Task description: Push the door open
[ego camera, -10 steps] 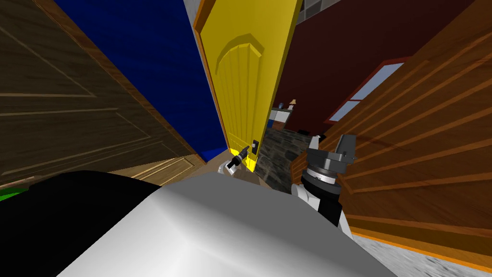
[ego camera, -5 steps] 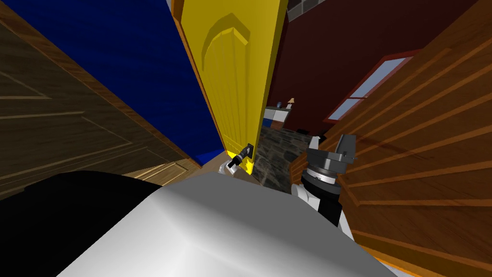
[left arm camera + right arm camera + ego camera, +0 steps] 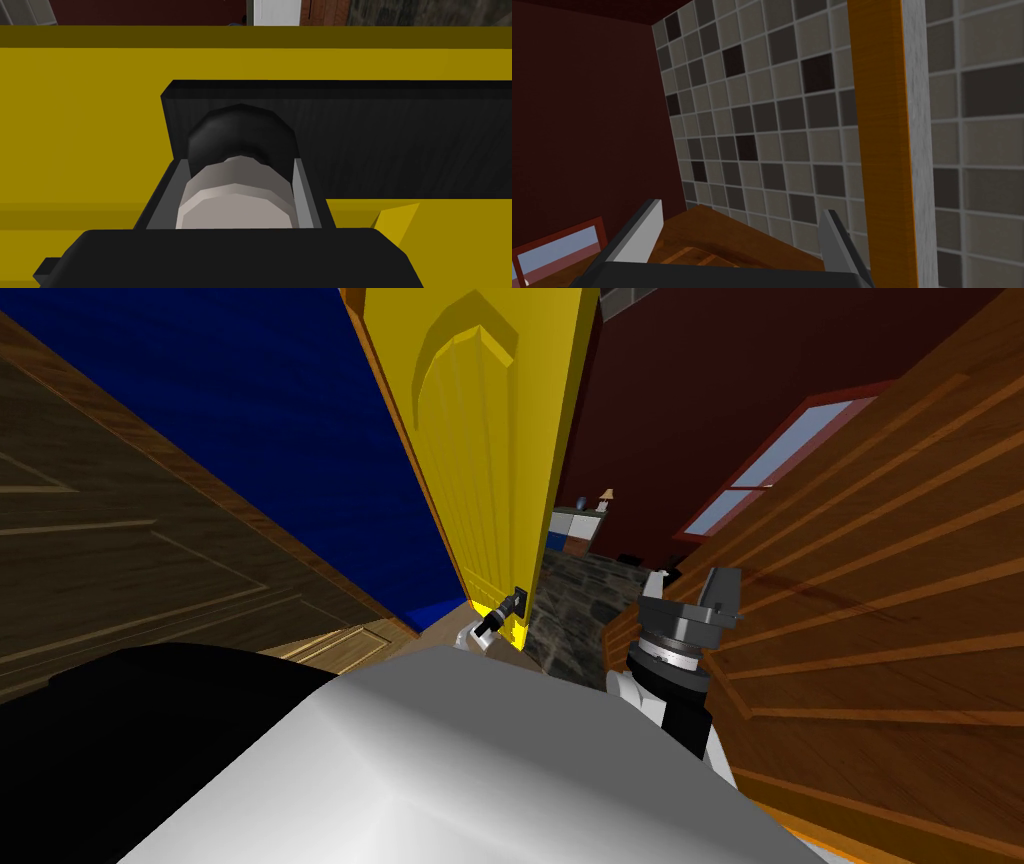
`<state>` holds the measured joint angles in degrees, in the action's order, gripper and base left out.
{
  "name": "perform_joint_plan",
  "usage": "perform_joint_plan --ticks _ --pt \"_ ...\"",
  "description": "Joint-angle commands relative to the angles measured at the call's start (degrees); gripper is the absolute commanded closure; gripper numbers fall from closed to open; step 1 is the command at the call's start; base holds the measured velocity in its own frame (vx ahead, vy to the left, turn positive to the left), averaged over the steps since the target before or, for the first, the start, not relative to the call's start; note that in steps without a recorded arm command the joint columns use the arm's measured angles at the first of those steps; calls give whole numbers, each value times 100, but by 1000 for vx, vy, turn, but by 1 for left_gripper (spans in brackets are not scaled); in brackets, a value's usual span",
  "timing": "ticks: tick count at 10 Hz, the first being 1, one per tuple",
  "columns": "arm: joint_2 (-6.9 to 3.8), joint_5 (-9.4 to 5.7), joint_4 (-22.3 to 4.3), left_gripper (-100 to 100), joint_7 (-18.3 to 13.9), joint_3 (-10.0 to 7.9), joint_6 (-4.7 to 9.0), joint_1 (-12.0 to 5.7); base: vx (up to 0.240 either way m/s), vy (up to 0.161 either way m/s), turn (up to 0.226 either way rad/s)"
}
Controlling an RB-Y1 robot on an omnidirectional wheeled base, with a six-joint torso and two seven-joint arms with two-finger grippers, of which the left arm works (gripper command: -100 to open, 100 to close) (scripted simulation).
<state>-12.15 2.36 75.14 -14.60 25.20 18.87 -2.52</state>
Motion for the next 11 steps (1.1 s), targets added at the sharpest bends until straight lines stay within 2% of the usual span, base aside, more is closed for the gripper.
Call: perform_joint_plan --ticks 1,2,3,6,11 --pt "-3 0 -2 100 -3 9 8 23 0 0 0" --pt "-3 0 -2 100 -3 9 8 23 0 0 0" --pt "30 -9 -58 100 34 -99 0 -32 94 -82 26" --pt "75 -22 -147 100 89 -252 -2 -85 127 -118 39" --pt "191 -56 -375 100 229 -643 -6 -218 138 -140 43"
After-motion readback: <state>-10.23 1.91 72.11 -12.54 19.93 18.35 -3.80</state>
